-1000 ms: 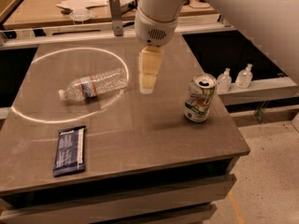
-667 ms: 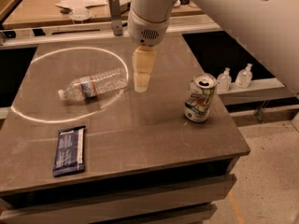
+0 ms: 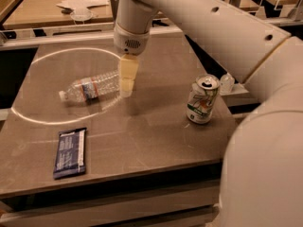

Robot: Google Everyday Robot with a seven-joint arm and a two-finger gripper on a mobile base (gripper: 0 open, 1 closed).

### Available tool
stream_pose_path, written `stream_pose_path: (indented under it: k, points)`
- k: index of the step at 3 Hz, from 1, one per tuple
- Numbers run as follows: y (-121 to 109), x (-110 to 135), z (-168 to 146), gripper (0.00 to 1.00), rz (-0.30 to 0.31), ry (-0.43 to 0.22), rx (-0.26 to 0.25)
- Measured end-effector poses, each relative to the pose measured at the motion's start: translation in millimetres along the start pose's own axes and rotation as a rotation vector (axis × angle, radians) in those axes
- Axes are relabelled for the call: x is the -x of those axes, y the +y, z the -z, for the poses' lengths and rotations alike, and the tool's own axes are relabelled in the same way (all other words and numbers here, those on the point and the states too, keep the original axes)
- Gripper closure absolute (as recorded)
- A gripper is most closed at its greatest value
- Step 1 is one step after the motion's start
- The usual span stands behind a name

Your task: Pick water bottle

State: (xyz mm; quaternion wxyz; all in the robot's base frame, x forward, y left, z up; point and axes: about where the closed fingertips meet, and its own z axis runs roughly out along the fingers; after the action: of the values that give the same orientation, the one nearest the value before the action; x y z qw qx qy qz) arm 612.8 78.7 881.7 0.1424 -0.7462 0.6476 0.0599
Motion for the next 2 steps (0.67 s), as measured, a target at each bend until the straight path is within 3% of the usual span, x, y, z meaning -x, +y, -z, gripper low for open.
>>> stream_pose_path:
  k: [1, 2]
  points:
    - [-10.7, 7.3, -19.7, 0.0, -0.012, 0.002, 0.031]
    - [-12.5, 14.9, -36.6, 0.14, -0.002, 0.004, 0.066]
